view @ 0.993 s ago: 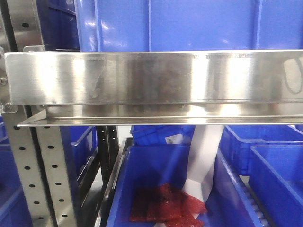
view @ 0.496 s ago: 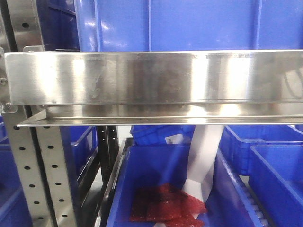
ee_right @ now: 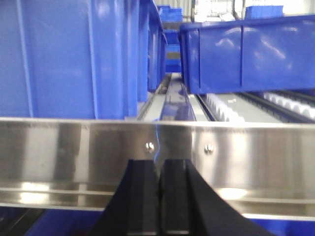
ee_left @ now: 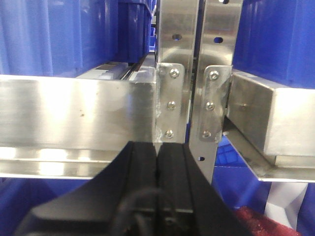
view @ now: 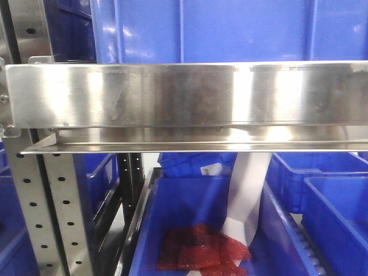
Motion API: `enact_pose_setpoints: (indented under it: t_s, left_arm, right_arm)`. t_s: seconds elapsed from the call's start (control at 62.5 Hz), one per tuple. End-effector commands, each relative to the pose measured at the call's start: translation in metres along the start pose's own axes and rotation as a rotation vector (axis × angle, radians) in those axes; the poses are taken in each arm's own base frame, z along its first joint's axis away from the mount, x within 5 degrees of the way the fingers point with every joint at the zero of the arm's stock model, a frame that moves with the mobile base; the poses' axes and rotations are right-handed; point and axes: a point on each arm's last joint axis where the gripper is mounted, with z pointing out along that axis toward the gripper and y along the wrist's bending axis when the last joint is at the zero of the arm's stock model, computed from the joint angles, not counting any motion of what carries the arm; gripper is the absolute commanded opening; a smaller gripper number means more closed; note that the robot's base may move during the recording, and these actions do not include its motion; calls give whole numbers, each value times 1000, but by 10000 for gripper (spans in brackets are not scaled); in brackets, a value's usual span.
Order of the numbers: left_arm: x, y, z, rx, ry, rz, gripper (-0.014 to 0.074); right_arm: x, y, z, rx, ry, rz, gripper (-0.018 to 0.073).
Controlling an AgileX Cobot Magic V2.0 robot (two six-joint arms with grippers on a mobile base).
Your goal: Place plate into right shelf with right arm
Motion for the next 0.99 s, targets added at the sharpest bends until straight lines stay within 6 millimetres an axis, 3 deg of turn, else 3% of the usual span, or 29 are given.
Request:
enact_pose_setpoints:
  t_s: [0.0,0.977]
  left_arm:
    - [-5,1,-1,-12,-89,-15,-128]
    - [-5,1,-1,-12,-89,-15,-128]
  right_arm:
    - [-11,1,-2,-6,-92,-2,55]
    - [-11,0,-2,6,-93,12,55]
